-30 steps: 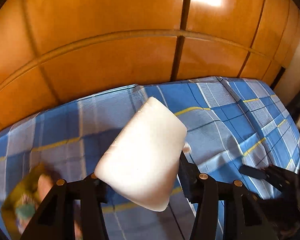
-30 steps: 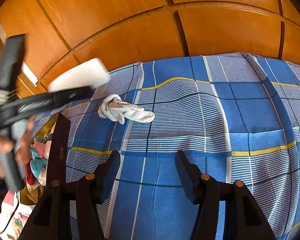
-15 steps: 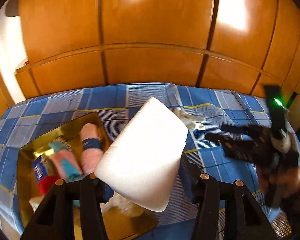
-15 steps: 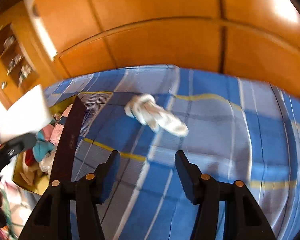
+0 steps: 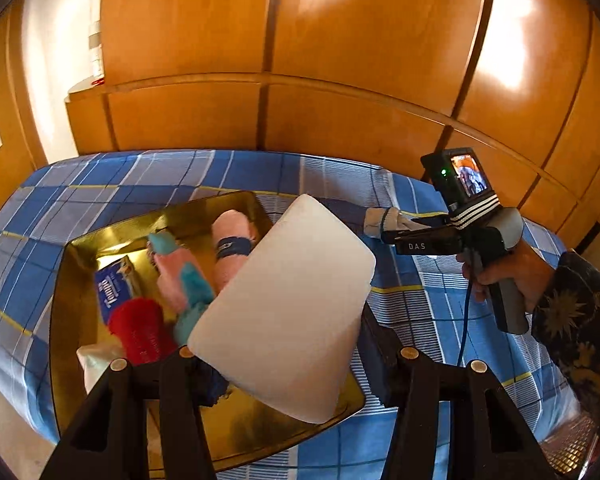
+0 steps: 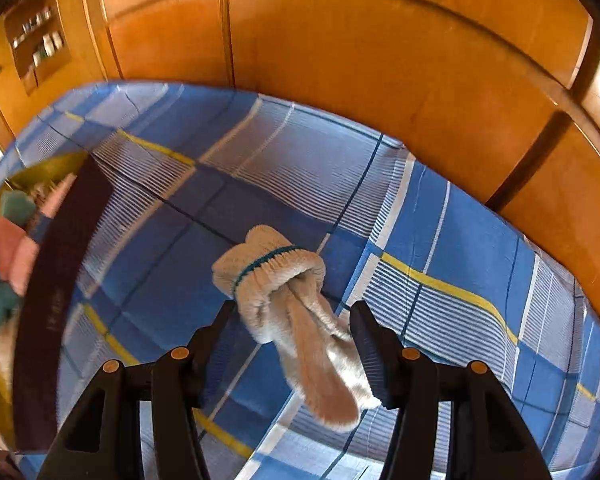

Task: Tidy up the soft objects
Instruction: 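Grasp the white knit glove with right while left holds the sponge, then carry the sponge bar into the gold tray and open the left gripper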

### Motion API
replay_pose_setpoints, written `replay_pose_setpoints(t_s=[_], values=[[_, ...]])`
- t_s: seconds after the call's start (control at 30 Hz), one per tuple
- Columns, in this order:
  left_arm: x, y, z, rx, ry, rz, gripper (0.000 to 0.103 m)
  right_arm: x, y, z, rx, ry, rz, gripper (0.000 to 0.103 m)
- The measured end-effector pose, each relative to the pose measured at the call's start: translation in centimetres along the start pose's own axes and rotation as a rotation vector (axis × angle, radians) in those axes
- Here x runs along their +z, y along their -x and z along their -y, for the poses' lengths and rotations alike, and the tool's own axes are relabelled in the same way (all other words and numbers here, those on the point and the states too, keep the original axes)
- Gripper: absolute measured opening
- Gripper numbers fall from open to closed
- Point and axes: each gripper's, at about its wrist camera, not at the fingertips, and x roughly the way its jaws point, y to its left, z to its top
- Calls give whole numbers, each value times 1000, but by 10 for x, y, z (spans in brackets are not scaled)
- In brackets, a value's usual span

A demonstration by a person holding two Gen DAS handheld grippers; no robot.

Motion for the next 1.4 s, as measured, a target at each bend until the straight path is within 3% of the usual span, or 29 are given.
replay_pose_setpoints(t_s=[0.07,0.1,0.13,0.23,0.63,0.9,1.4], values=[[-3,3,-4,2,13,-1,54,1,-7,-3,5,11,-19,56],[-4,5,-6,2,20,0,54,0,-11,-5,-5,22,-33,52],[-4,7,-7,5,26,4,54,-1,-12,-7,-4,27,-35,38],[-5,10,-10,25,33,20,54,-6,-9,-13,-15,25,-27,30],[-16,25,-13,77,40,65,54,-76,57,-19,71,-56,5,30],[-26,33,-16,96,44,72,54,-131,68,-26,94,-92,-8,30],[-43,41,-26,129,70,64,54,-153,62,-22,107,-144,60,31]])
